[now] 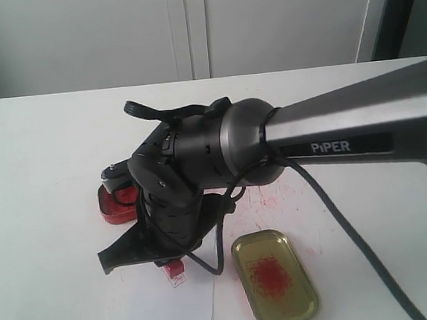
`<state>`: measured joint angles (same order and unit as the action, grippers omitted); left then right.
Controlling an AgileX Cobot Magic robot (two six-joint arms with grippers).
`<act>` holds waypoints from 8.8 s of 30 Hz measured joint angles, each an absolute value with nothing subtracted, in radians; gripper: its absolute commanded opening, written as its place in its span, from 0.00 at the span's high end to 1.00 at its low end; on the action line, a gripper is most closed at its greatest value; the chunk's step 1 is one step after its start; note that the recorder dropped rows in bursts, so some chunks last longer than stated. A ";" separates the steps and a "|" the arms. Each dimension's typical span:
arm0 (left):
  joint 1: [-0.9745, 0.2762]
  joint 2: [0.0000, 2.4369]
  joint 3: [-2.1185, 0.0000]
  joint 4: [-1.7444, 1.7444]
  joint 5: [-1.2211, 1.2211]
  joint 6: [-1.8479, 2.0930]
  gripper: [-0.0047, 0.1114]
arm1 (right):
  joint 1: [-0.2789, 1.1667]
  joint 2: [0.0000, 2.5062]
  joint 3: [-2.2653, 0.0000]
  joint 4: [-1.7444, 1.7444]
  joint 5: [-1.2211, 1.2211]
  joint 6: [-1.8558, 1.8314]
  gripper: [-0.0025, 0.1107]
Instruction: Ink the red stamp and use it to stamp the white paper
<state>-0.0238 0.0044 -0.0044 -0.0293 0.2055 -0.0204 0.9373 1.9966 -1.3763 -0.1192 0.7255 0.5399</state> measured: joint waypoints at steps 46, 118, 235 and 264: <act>-0.024 0.004 -0.004 -0.029 0.206 -0.020 0.96 | 0.747 1.913 -1.374 0.218 0.691 0.275 0.98; -0.024 0.004 -0.004 -0.029 0.206 -0.020 0.96 | 0.340 2.065 -1.108 1.691 0.666 -0.898 0.98; -0.024 0.004 -0.004 -0.029 0.206 -0.020 0.96 | 0.313 1.316 -0.984 0.055 1.013 0.106 0.98; -0.024 0.004 -0.004 -0.029 0.206 -0.020 0.96 | 0.058 1.147 -0.920 0.006 1.073 0.113 0.98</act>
<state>-0.0238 0.0044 -0.0044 -0.0293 0.2055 -0.0204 0.0577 1.1466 -0.9199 0.0064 1.0726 0.1134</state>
